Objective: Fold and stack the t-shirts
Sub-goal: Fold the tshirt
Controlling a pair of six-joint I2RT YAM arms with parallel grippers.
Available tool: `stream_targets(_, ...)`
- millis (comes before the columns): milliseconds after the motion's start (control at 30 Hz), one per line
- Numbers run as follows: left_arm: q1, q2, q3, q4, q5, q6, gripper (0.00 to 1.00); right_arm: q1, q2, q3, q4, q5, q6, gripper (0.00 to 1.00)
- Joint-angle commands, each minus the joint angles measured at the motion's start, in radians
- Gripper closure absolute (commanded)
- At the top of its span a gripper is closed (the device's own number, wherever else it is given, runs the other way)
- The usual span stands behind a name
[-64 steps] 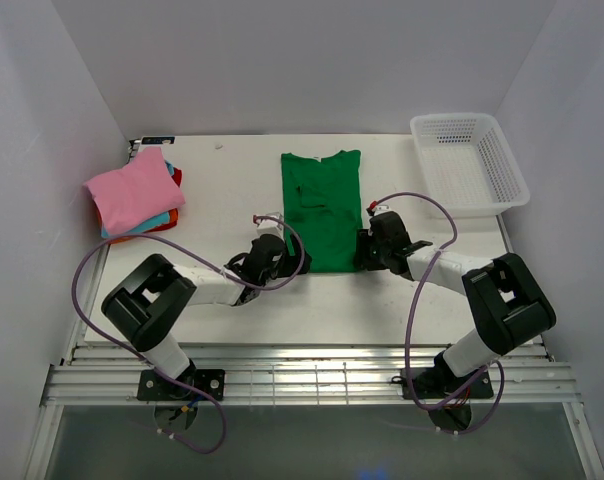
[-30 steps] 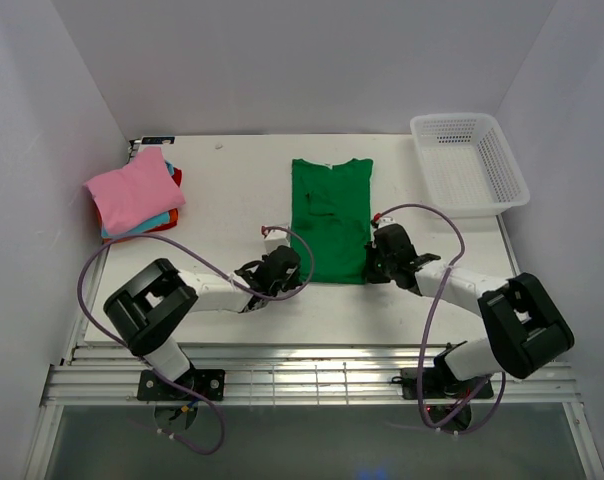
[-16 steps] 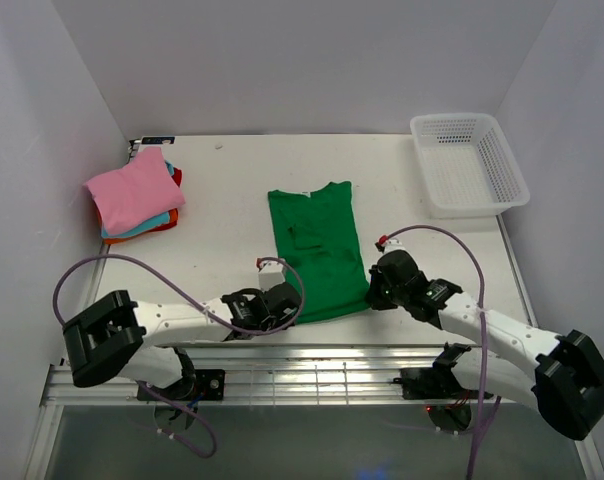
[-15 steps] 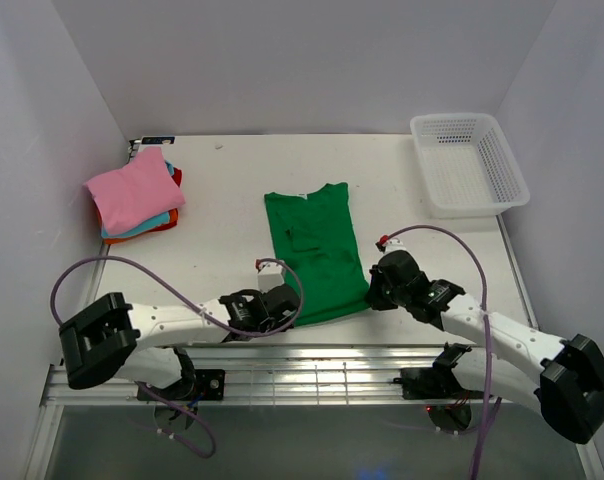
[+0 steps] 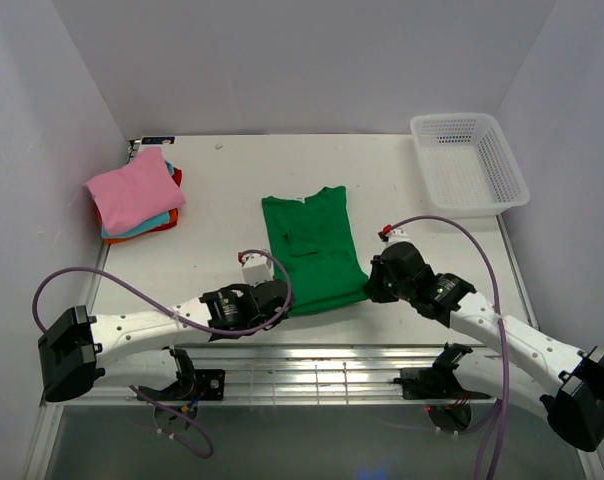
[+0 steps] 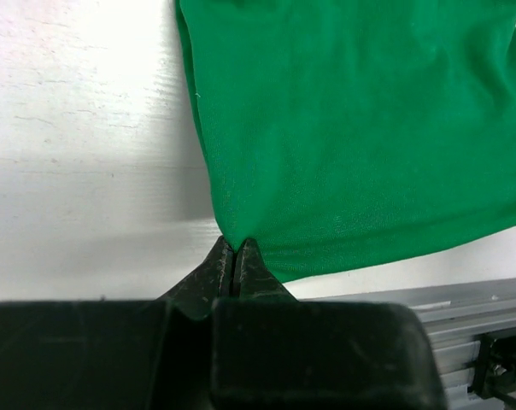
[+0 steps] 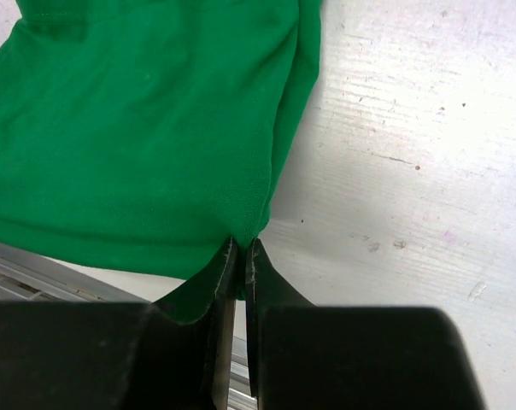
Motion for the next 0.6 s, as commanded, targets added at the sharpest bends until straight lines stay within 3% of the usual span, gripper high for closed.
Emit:
stream_targets(0, 0.0, 0.001, 0.032, -0.111, -0.11, -0.025, 1.0, -0.005, 0.043, 0.096, -0.004, 0.1, -0.04, 0.92)
stream_targets(300, 0.002, 0.026, 0.133, -0.11, -0.283, -0.005, 1.0, -0.005, 0.25, 0.308, 0.053, 0.175, -0.125, 0.92)
stream_targets(567, 0.045, 0.126, 0.215, 0.007, -0.437, 0.157, 1.0, -0.028, 0.456, 0.498, 0.094, 0.208, -0.19, 0.92)
